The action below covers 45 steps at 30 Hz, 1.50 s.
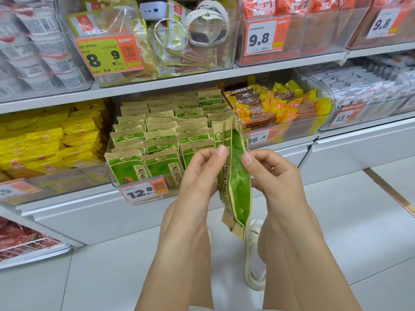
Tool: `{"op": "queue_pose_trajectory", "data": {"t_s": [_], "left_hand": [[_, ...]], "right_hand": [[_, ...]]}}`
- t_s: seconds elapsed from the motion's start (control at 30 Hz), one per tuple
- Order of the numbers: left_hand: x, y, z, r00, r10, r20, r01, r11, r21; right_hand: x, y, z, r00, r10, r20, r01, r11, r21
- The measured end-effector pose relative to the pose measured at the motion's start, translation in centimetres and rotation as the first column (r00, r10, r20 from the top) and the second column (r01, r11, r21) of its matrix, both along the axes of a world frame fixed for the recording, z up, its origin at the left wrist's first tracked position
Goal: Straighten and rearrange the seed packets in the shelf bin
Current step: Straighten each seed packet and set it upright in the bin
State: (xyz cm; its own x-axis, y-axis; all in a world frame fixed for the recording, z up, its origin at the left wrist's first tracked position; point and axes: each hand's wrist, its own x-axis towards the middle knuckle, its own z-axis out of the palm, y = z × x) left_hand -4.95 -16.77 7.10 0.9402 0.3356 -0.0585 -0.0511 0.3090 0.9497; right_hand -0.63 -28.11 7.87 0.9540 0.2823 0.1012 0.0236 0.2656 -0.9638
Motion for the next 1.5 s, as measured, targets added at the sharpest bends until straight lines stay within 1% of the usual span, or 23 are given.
{"op": "queue_pose_trajectory", "data": {"t_s": [0.1, 0.27, 0.37, 0.47, 0.53, 0.6, 0.7, 0.77, 0.9, 1.03, 1.2, 1.27, 1.3, 1.37, 1.43, 1.5], "left_hand": [[-0.2, 0.2, -0.3, 0.998, -0.034, 0.044, 0.034, 0.999, 0.0], [0.1, 0.2, -0.4, 0.996, 0.062, 0.068, -0.062, 0.998, -0.005], [0.2, 0.1, -0.5, 0.993, 0.104, 0.056, -0.105, 0.995, 0.0], [0.3, 0.2, -0.2, 0.979, 0.201, 0.04, -0.198, 0.978, -0.065], [0.4, 0.5, 0.1, 0.962, 0.269, 0.04, -0.262, 0.955, -0.136], [0.5, 0.8, 0.2, 0.95, 0.306, 0.054, -0.292, 0.939, -0.182], [0.9, 0.9, -0.1, 0.947, 0.316, 0.06, -0.298, 0.933, -0.2], [1.5, 0.9, -0.4, 0.957, 0.286, 0.051, -0.273, 0.945, -0.183], [4.6, 0.8, -2.2, 0.983, 0.181, 0.012, -0.18, 0.981, -0.073], [8.0, -0.1, -3.5, 0.994, 0.093, 0.051, -0.093, 0.996, 0.007], [11.7, -0.9, -3.0, 0.996, 0.029, 0.09, -0.037, 0.996, 0.085], [12.6, -1.1, -2.5, 0.995, 0.023, 0.097, -0.035, 0.992, 0.12], [13.0, -1.2, -2.2, 0.995, 0.016, 0.098, -0.03, 0.99, 0.136], [13.6, -1.5, -1.6, 0.998, -0.01, 0.069, -0.001, 0.988, 0.154], [14.0, -1.6, -0.9, 0.999, -0.04, 0.03, 0.035, 0.988, 0.152], [14.4, -1.6, -0.5, 0.999, -0.034, 0.008, 0.033, 0.985, 0.172]], "right_hand": [[0.0, -0.1, 0.0, 0.999, 0.017, -0.035, -0.016, 0.999, 0.03], [-0.3, 0.3, 0.3, 0.997, 0.026, -0.073, -0.019, 0.996, 0.086], [-0.4, 0.4, 0.0, 0.996, 0.02, -0.082, -0.015, 0.998, 0.062], [-0.4, 0.0, -0.7, 0.99, 0.121, -0.078, -0.12, 0.993, 0.01], [-0.6, -0.5, -1.2, 0.963, 0.249, -0.101, -0.253, 0.967, -0.023], [-0.8, -0.8, -1.6, 0.923, 0.355, -0.147, -0.364, 0.931, -0.039], [-0.4, -0.7, -2.2, 0.901, 0.398, -0.173, -0.408, 0.913, -0.024], [0.6, -0.4, -2.7, 0.915, 0.37, -0.159, -0.376, 0.926, -0.009], [4.2, -0.2, -4.5, 0.967, 0.206, -0.149, -0.208, 0.978, 0.003], [7.7, -0.5, -5.5, 0.99, 0.06, -0.124, -0.063, 0.998, -0.027], [11.2, -1.4, -5.2, 0.999, -0.002, -0.05, 0.001, 1.0, -0.023], [12.2, -1.9, -4.8, 1.0, -0.022, -0.002, 0.022, 1.0, 0.005], [12.6, -2.1, -4.6, 0.999, -0.034, 0.031, 0.034, 0.999, -0.006], [13.3, -2.5, -4.3, 0.992, -0.09, 0.086, 0.097, 0.992, -0.086], [13.6, -2.6, -4.2, 0.97, -0.156, 0.187, 0.196, 0.955, -0.223], [13.8, -2.7, -4.2, 0.945, -0.16, 0.285, 0.251, 0.915, -0.315]]}}
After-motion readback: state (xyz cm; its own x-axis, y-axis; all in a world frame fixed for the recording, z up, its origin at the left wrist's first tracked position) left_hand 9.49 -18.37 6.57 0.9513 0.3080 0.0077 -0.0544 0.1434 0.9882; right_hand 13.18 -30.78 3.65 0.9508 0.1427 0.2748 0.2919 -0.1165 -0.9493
